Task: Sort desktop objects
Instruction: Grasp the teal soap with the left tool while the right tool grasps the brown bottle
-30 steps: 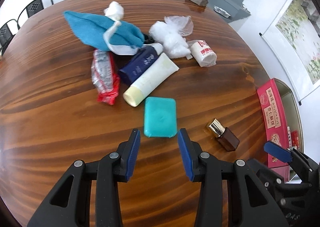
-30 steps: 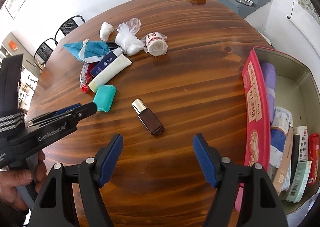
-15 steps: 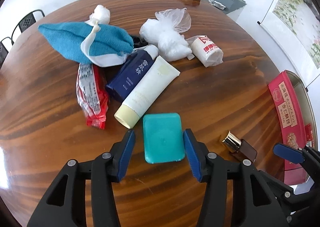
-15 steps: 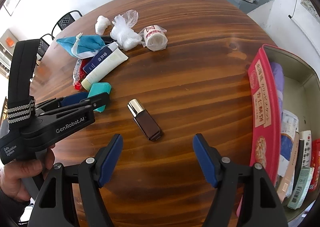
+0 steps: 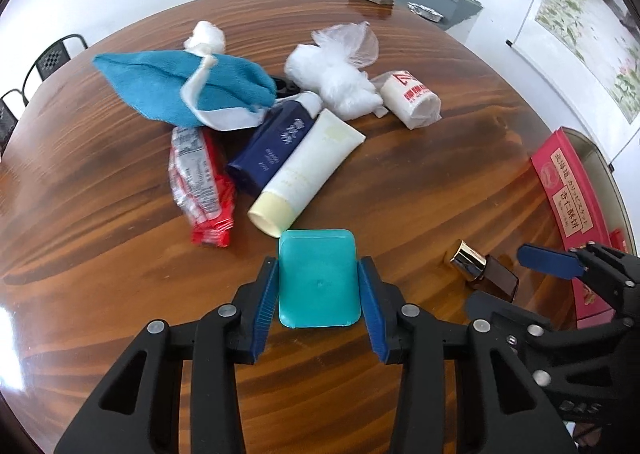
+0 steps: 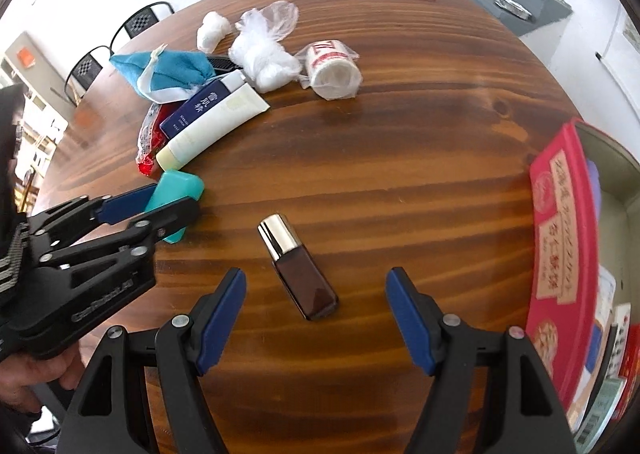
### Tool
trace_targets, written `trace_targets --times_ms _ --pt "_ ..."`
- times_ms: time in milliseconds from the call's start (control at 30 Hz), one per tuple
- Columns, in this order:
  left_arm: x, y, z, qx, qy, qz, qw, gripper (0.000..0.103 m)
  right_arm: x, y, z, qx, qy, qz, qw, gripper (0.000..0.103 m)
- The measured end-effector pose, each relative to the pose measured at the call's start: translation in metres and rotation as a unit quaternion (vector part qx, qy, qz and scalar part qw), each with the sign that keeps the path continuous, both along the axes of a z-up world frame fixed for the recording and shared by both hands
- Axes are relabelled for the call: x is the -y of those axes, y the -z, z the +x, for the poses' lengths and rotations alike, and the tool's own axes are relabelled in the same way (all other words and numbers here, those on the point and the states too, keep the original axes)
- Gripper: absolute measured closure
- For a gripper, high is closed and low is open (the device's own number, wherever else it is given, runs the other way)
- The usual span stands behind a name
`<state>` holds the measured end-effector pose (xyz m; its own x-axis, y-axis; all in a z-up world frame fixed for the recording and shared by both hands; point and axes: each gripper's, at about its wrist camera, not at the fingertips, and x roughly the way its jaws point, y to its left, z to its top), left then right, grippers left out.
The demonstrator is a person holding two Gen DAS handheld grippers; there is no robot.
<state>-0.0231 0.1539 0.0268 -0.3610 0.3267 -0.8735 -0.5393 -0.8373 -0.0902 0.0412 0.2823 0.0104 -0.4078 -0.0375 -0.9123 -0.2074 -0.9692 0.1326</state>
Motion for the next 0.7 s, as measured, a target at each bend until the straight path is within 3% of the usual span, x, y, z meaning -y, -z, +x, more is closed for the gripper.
trace_targets --times_ms 167,367,500,700 --pt "0.007 -0.008 0.003 -0.007 -0.015 -0.003 0.9999 0.060 0.004 0.004 -0.010 -0.003 -0.020 0.023 1.000 0.034" --pt "0.013 -0.015 0.012 -0.011 -0.034 -0.008 0.9993 0.060 0.008 0.004 -0.013 -0.009 -0.036 0.058 0.998 0.058" --pt "0.018 -0.010 0.011 -0.008 -0.041 -0.015 0.9990 0.060 0.010 0.004 -0.010 -0.016 -0.043 0.069 0.997 0.079" --pt "0.018 -0.023 0.022 -0.019 -0.049 -0.018 0.9984 0.060 0.000 0.003 0.005 -0.022 -0.034 0.029 0.999 0.081"
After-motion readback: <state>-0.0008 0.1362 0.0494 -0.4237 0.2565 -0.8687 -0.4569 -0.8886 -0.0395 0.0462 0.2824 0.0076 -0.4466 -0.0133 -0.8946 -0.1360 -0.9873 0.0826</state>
